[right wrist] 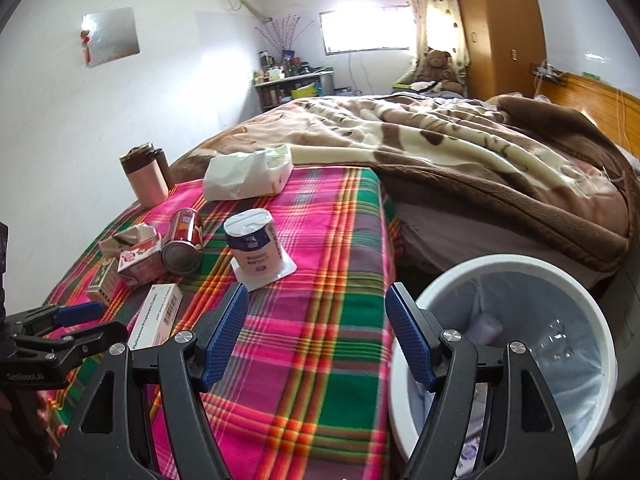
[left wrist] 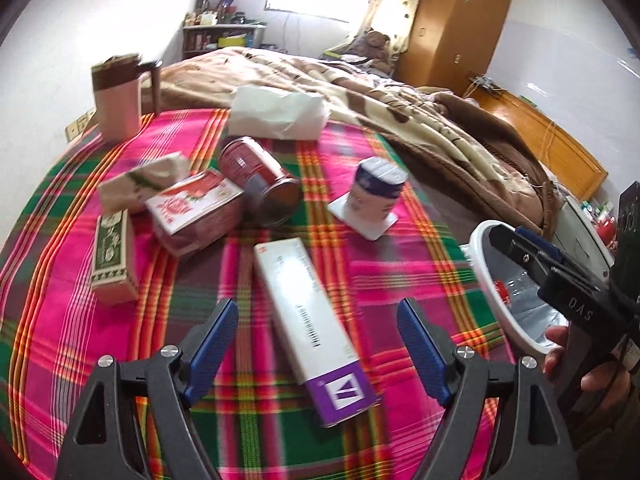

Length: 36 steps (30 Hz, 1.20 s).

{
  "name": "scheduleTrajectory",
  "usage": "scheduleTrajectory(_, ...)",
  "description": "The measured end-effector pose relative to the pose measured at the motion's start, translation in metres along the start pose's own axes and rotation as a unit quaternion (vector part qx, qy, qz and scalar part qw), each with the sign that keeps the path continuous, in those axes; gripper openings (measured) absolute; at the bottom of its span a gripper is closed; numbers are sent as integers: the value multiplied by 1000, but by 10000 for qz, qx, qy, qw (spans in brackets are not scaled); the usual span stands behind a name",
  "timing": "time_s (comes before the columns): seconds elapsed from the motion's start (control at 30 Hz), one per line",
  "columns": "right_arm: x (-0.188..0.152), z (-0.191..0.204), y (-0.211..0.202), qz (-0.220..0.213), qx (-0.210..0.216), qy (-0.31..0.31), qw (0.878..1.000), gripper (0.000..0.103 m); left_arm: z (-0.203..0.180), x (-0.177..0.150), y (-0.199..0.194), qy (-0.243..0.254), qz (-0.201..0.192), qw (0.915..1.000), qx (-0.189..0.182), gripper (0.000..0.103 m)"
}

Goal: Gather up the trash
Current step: 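Grasp the white Fluticasone cream box with the left tool while the right tool grasps the white yogurt cup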

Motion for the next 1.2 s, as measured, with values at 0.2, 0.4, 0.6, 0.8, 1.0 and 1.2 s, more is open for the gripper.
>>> scheduleTrajectory(0.2, 2, 13, 17, 131, 170, -128, 9997, 73, 12, -12, 10, -241, 195, 9995, 0, 86)
scheduleTrajectory(0.4, 2, 26, 39, 323, 328, -181, 9988, 73, 8, -23, 22, -287, 399, 9988, -80, 85)
scheduleTrajectory(0.6, 5, 34, 54, 404, 354, -302, 9981, 73, 8, -28, 29, -289, 398, 9987, -104, 84)
scheduleTrajectory(0.8, 6, 38, 68, 529, 353, -397, 9972, 73, 10, -24, 33, -140, 410, 9990, 46, 78)
scheduleTrajectory(1.0, 8, 43, 78, 622, 382, -509, 9960, 73, 19, -20, 35, -79, 409, 9989, 235, 73)
scheduleTrajectory(1.2, 11, 49, 89, 703, 317, -706, 9945, 73, 29, -16, 36, -74, 407, 9980, 475, 72)
Point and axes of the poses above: each gripper's, at about its wrist camera, not at the fingertips, and y roughly the way its jaws point, z to its left, x to its top, the point moved 10 cm from there along y, roughly the way its jaws point, and after that the axes turned 1 degree about -x, right-handed, at the moved point
